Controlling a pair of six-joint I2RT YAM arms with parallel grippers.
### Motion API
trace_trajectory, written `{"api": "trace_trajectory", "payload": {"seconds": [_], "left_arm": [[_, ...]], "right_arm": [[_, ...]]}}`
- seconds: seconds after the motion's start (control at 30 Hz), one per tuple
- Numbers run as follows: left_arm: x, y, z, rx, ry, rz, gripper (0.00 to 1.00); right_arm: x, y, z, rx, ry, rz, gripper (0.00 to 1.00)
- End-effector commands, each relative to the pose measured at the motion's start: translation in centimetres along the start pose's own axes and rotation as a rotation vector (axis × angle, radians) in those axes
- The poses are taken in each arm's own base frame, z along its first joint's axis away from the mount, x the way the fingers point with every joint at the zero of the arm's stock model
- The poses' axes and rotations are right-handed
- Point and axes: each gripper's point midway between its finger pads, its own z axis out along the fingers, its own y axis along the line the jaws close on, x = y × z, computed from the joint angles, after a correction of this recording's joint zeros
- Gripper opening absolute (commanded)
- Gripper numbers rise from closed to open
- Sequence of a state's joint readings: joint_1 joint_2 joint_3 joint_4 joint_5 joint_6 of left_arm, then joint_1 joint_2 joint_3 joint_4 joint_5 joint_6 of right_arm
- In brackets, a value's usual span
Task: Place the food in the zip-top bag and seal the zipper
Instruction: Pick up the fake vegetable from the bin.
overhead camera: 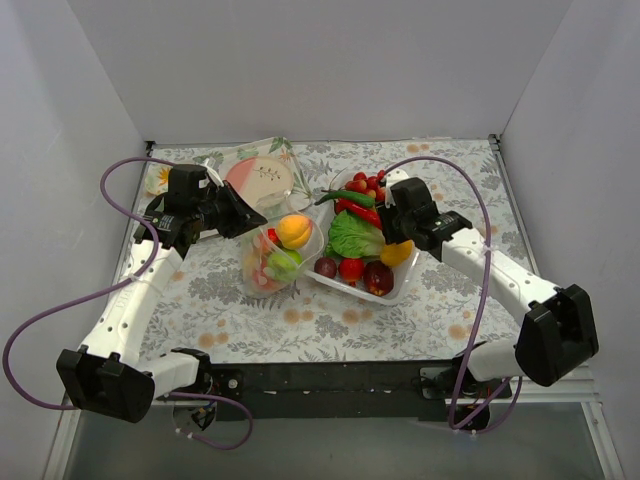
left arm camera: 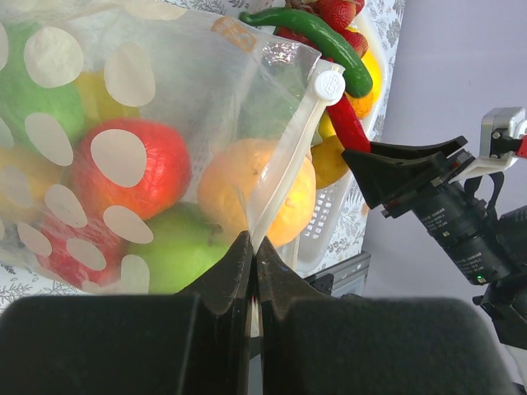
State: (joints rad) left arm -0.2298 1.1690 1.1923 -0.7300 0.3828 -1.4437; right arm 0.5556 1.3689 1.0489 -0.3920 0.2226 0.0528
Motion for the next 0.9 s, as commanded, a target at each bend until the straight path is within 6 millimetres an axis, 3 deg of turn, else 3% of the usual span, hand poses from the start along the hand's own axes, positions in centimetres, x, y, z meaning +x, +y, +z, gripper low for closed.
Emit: {"api": "trace_trajectory", "payload": {"seconds": [0.0,0.33,0.57,0.87], "left_arm": [[-0.8,-1.9,-1.1,0.061,-0.027,0.030,0.00],[-0.8,-1.8,-0.8,0.060,-0.026,0.026,0.00],[-0.7,-1.6,-0.7,0.062,-0.023,0.019,0.00],[-0.6,-1.3,-0.6,0.052,-0.030,0.019,0.00]], "right_arm": [[-2.3,0.4,-1.9,-0.046,-0.085,0.022,0.34],[-0.9,1.4,-4.4,-0.116,-0.026,0.040,0.28],[-2.5,1.7,-7.0,-0.133,-0.068,0.084,0.26],[-3.3,3.1,-8.3,-0.137,-0.032,0.091,0.23]]}}
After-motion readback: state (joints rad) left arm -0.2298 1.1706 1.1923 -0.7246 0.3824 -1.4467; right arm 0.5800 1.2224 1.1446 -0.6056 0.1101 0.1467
